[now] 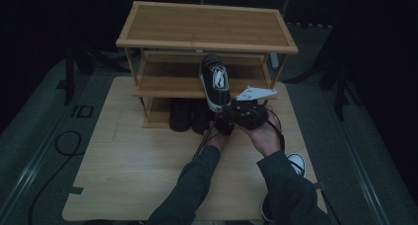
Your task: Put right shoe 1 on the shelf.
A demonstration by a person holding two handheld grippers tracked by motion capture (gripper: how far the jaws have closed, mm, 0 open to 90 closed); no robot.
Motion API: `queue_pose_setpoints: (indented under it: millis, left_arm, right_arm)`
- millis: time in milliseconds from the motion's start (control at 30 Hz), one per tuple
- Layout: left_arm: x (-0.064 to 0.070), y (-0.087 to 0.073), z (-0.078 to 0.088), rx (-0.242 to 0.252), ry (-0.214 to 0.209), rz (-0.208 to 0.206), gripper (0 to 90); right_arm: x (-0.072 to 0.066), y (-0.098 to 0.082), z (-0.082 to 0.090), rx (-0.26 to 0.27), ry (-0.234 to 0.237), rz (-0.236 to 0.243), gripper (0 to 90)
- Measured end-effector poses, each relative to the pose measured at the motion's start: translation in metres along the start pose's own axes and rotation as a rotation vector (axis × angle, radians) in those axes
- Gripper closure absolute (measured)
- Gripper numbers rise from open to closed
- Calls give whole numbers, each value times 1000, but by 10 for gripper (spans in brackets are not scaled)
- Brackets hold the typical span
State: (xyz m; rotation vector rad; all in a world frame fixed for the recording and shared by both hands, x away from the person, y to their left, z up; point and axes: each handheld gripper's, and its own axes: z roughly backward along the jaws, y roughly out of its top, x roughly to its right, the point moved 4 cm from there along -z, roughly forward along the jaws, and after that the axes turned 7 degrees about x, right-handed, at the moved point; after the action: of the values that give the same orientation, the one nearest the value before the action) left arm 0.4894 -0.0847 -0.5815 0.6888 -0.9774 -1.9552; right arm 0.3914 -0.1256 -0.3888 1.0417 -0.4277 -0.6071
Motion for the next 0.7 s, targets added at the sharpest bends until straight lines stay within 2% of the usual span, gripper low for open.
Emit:
queue_pose_setpoints:
  millis: [233,333,400,500,700]
  left_arm:
    - [1,-1,1,-3,8,4,900]
    - [2,-1,0,6,8,8,900]
    - [2,-1,0,6,10,5,900]
    - [2,-1,0,8,12,5,900]
    - [1,-1,0,13,6,-10,900]
  right_arm:
    - [5,3,-9,6,0,-5,900]
    - [9,5,-15,3,-26,-7,900]
    - [12,6,-18,5,-21,-19,900]
    - [13,8,-20,6,-21,-9,900]
    - [13,10,-32,15,-78,2,900]
